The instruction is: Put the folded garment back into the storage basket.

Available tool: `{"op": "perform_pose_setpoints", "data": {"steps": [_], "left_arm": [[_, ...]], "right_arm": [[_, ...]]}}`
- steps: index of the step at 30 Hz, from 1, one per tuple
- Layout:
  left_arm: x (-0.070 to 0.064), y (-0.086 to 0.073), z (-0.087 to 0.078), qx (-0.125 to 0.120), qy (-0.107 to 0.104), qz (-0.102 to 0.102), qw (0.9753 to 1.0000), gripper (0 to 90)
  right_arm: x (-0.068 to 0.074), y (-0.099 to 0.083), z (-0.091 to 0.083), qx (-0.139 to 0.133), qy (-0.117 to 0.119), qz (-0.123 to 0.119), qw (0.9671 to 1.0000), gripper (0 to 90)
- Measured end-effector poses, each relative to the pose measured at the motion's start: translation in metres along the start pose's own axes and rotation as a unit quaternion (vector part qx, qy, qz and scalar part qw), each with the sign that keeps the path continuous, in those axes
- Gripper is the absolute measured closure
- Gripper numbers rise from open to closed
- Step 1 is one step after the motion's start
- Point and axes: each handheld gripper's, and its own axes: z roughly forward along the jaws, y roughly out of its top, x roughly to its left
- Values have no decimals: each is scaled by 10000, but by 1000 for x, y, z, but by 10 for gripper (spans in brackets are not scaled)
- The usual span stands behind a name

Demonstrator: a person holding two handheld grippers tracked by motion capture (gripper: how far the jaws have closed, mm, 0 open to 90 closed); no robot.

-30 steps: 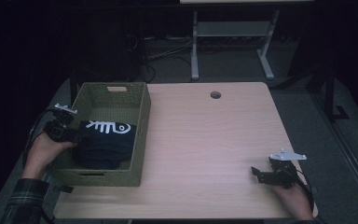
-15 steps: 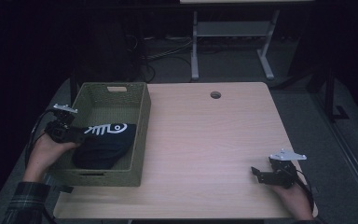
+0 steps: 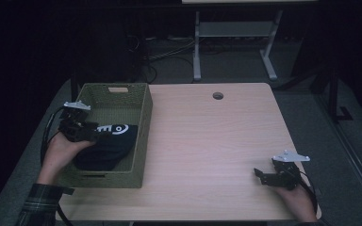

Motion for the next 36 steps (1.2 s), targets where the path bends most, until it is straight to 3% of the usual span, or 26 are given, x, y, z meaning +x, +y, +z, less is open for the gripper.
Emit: {"op": "perform_pose_setpoints", "data": {"steps": [8, 16, 25, 36], "left_arm": [[-32, 16, 7, -402, -138, 215, 9989, 206], [-67, 31, 26, -692, -454, 384, 9958, 206], [-107, 36, 44, -897, -672, 632, 9917, 205], [-145, 37, 67, -1114, -785, 753, 9878, 196]], "right_arm": [[0, 0, 0, 5, -7, 1, 10000, 151], [0, 0, 0, -2, -13, -1, 10000, 151], [0, 0, 0, 1, -7, -4, 10000, 151], [0, 0, 0, -2, -5, -2, 10000, 151]]}}
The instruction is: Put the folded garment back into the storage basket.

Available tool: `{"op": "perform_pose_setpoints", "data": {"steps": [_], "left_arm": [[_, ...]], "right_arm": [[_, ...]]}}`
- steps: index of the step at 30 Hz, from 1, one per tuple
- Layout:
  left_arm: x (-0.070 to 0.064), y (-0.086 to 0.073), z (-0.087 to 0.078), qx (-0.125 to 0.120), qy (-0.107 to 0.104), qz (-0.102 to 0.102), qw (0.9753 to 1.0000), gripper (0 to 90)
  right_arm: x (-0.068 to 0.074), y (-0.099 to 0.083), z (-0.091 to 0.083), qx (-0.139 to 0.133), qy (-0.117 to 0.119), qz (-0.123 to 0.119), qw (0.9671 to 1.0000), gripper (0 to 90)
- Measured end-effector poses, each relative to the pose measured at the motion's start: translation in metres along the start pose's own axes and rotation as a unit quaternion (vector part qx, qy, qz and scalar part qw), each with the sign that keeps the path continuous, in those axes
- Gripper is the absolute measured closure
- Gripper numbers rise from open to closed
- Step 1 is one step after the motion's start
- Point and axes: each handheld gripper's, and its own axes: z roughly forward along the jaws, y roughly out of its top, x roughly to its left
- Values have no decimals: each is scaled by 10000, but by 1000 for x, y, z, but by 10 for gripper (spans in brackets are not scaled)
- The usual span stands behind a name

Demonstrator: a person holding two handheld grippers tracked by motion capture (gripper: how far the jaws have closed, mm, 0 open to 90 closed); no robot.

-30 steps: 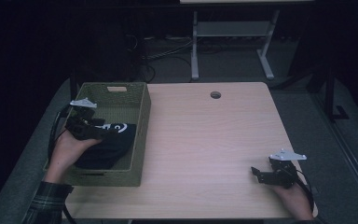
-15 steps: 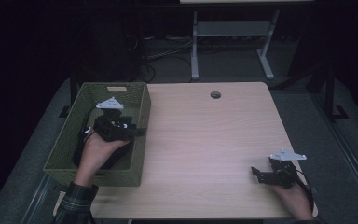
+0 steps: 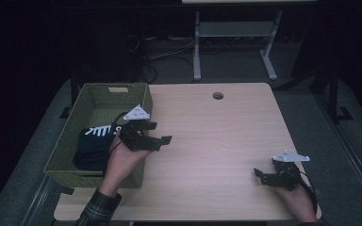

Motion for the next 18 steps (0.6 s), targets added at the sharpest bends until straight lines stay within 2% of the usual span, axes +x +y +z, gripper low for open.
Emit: {"op": "perform_pose_setpoints", "data": {"steps": [3, 6, 18], "left_arm": [[-8, -3, 9, -73, -39, -5, 10000, 195], [-17, -5, 16, -77, -44, 79, 9999, 195], [-37, -27, 51, 124, -73, 357, 9993, 184]], "right_arm": [[0, 0, 0, 1, 2, -2, 10000, 151], [0, 0, 0, 1, 4, 2, 10000, 151], [0, 0, 0, 4, 5, -2, 10000, 151]]}}
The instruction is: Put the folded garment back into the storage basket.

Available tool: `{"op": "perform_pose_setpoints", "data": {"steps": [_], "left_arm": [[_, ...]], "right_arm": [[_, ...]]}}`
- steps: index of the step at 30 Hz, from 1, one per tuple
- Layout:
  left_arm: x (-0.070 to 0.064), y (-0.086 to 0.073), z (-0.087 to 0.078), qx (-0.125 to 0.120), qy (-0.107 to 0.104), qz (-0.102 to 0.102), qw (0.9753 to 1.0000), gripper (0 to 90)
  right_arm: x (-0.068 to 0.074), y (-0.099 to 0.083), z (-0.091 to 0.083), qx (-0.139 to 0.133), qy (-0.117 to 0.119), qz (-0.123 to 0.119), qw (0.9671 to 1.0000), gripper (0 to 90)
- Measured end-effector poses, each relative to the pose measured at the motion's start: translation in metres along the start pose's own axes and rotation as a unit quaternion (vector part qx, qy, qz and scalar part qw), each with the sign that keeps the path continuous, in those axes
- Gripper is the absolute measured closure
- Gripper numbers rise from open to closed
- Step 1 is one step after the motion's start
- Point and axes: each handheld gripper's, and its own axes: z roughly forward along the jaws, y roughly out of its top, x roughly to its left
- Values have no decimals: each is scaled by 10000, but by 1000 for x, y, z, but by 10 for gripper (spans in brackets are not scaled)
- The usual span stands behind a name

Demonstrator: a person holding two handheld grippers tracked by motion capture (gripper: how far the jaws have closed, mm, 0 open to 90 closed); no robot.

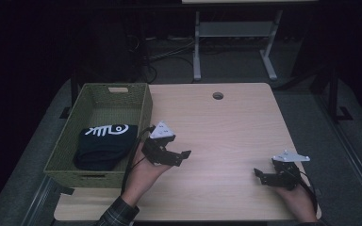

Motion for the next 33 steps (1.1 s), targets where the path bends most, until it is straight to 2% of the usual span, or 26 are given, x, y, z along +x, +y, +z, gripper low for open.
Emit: {"op": "perform_pose_setpoints", "data": {"steps": [3, 5, 15, 18, 22, 27, 29, 33], "left_arm": [[-3, -8, 10, 38, -39, 7, 10000, 179], [-4, -14, 17, 149, -37, 97, 9998, 177], [-7, -44, 52, 632, -88, 72, 9979, 168], [-9, -48, 58, 696, 50, 201, 9974, 165], [-10, -56, 65, 785, 140, 231, 9965, 160], [-10, -63, 71, 867, 345, 352, 9950, 139], [-8, -65, 72, 792, 292, 260, 9961, 132], [-7, -68, 72, 680, 262, 276, 9970, 129]], "right_arm": [[0, 0, 0, -1, -7, 0, 10000, 151], [0, 0, 0, -1, -7, -1, 10000, 151], [0, 0, 0, 0, -6, -2, 10000, 151], [0, 0, 0, 4, -3, -5, 10000, 150], [0, 0, 0, 0, 2, -10, 10000, 150], [0, 0, 0, -2, 10, -23, 10000, 150], [0, 0, 0, 0, 14, -25, 10000, 150], [0, 0, 0, -3, 23, -25, 10000, 150]]}}
